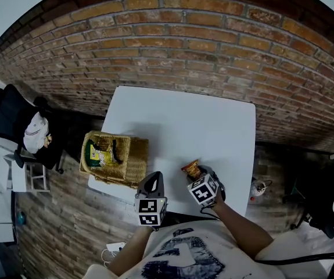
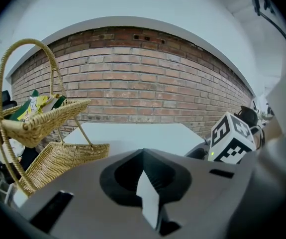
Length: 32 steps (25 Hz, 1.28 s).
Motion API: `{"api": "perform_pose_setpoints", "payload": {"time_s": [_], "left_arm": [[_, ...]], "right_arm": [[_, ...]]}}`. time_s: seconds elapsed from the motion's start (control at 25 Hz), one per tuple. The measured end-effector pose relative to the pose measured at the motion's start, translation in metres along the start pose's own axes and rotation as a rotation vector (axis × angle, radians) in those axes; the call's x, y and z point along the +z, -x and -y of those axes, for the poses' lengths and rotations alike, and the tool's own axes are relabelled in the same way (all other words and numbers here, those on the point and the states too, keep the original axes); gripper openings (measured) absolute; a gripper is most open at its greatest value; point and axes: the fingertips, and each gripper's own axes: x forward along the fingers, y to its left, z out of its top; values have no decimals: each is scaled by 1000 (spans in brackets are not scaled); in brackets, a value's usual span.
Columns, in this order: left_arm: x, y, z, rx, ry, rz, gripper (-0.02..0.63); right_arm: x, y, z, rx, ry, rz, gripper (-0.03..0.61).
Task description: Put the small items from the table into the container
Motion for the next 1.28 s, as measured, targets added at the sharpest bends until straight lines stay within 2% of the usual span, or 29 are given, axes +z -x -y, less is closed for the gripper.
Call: {"api": "perform_pose_setpoints", "payload": {"time_s": [0.44, 0.84, 1.28], "left_arm": [[9, 20, -5, -56, -34, 28, 51], [28, 42, -24, -100, -59, 94, 51], [45, 80, -51, -152, -87, 153, 51]], "right_arm": [[13, 31, 3, -87, -99, 66, 250], [36, 64, 2, -188, -169, 136, 250], [73, 100, -25, -270, -221, 220, 250]]}}
